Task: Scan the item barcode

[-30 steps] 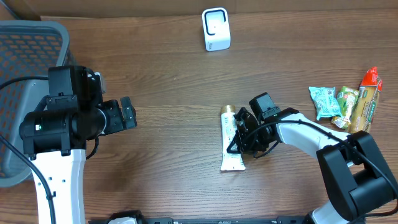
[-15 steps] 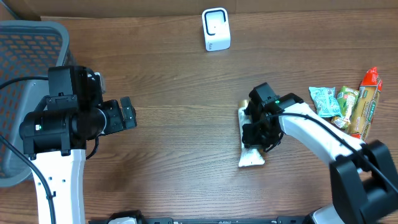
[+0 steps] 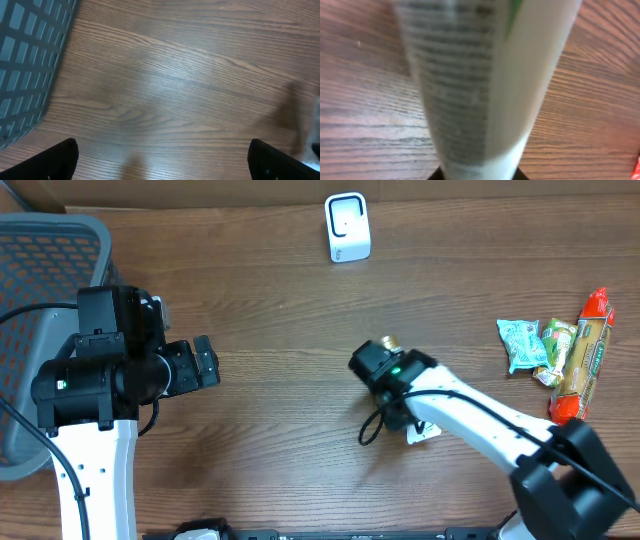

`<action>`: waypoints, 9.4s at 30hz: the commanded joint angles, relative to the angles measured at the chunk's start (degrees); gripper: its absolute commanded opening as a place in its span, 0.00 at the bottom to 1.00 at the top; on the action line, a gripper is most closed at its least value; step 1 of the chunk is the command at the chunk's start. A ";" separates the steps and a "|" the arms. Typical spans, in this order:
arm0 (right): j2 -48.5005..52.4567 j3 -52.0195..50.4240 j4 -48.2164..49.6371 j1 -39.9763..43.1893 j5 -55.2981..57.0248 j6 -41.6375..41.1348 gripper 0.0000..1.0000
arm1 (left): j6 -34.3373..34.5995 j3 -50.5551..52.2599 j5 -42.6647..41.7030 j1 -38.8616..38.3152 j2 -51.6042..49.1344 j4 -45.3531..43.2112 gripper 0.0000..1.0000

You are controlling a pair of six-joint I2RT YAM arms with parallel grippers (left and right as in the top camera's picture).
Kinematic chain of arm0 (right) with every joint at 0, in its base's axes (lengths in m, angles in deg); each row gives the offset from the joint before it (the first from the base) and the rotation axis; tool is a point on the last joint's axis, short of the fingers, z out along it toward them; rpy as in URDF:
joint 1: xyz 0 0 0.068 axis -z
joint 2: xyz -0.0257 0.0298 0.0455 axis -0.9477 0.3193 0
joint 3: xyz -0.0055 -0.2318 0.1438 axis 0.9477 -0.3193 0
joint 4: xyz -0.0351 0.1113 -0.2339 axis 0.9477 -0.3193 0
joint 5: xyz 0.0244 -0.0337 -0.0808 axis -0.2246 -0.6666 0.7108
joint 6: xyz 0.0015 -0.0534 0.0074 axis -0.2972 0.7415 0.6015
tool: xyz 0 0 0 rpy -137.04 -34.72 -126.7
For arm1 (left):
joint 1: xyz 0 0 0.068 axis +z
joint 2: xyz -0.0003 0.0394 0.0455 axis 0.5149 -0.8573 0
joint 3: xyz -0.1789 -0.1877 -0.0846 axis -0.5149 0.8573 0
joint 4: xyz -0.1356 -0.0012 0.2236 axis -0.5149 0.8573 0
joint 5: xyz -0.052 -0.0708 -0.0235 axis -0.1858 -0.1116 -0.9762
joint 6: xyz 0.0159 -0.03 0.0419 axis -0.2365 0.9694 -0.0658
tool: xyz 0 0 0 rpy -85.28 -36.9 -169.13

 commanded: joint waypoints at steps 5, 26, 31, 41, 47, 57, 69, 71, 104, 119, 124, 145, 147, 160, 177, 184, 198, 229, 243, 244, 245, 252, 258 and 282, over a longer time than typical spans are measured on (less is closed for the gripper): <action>3.93 1.03 -0.39 -1.44 0.00 -0.79 0.49 | 0.98 -0.55 -0.20 0.20 0.02 -0.22 1.00; 3.93 -3.15 5.66 21.33 -30.01 10.54 0.99 | 0.98 -0.55 -0.22 0.20 0.02 -0.22 1.00; 3.93 -7.21 6.21 25.20 -38.93 16.22 0.95 | 0.98 -0.55 -0.20 0.20 0.00 -0.22 1.00; 3.93 -12.48 10.99 25.49 -42.42 16.74 0.91 | 0.98 -0.55 -0.20 0.20 0.02 -0.20 1.00; 3.93 -12.50 11.74 25.49 -41.55 15.45 0.67 | 0.98 -0.55 -0.20 0.20 0.00 -0.22 1.00; 3.93 -12.50 14.62 25.31 -41.90 10.58 0.31 | 0.98 -0.55 -0.22 0.20 0.00 -0.22 1.00; 0.81 -8.35 12.55 25.31 -41.38 7.74 0.04 | 0.98 -0.55 -0.20 0.20 0.00 -0.20 1.00; -1.73 -6.14 9.64 25.03 -41.38 9.40 0.04 | 0.98 -0.55 -0.22 0.20 0.00 -0.22 1.00; -20.70 5.95 -3.58 20.35 -46.01 14.25 0.04 | 0.98 -0.55 -0.20 0.20 0.02 -0.22 1.00; -20.70 12.31 -7.50 12.87 -39.36 10.99 0.04 | 0.98 -0.55 -0.20 0.20 0.02 -0.22 1.00; -20.70 13.40 -8.31 12.81 -39.89 11.02 0.04 | 0.98 -0.55 -0.22 0.20 0.00 -0.20 0.99; 20.98 67.47 -17.94 12.33 13.05 9.77 0.04 | 0.98 -0.55 -0.20 0.20 0.02 -0.22 1.00; 23.85 67.21 -12.50 12.22 22.67 10.62 0.04 | 0.98 -0.55 -0.20 0.20 0.02 -0.22 1.00; 41.05 67.17 33.40 12.17 40.96 58.03 0.04 | 0.98 -0.55 -0.20 0.20 0.02 -0.22 1.00; 52.74 67.12 54.86 13.90 44.39 66.95 0.04 | 0.98 -0.55 -0.20 0.20 0.00 -0.22 1.00; 52.74 67.12 55.25 14.75 43.69 66.71 0.04 | 0.98 -0.55 -0.22 0.20 0.00 -0.22 0.99; 52.74 67.12 55.84 13.05 41.97 66.73 0.04 | 0.98 -0.55 -0.20 0.20 0.00 -0.22 1.00; 14.12 66.58 -23.21 28.37 -23.30 10.21 0.04 | 0.98 -0.55 -0.20 0.20 0.00 -0.20 1.00; 14.25 28.35 -5.27 48.24 -23.34 -9.84 0.04 | 0.98 -0.55 -0.20 0.20 0.00 -0.22 1.00; 14.25 26.73 -3.80 48.76 -23.37 -9.81 0.04 | 0.98 -0.55 -0.20 0.20 0.02 -0.22 1.00; 14.25 25.31 -2.64 49.33 -23.41 -9.81 0.04 | 0.98 -0.55 -0.20 0.20 0.02 -0.22 1.00; 13.57 24.52 -4.00 50.23 -23.56 -4.83 0.31 | 0.98 -0.55 -0.22 0.20 0.02 -0.22 1.00; 6.60 24.85 -4.61 49.79 -24.90 -2.84 0.78 | 0.98 -0.55 -0.22 0.20 0.00 -0.22 1.00; -43.69 24.87 -30.32 47.32 -32.61 6.60 1.00 | 0.98 -0.55 -0.20 0.20 0.00 -0.20 1.00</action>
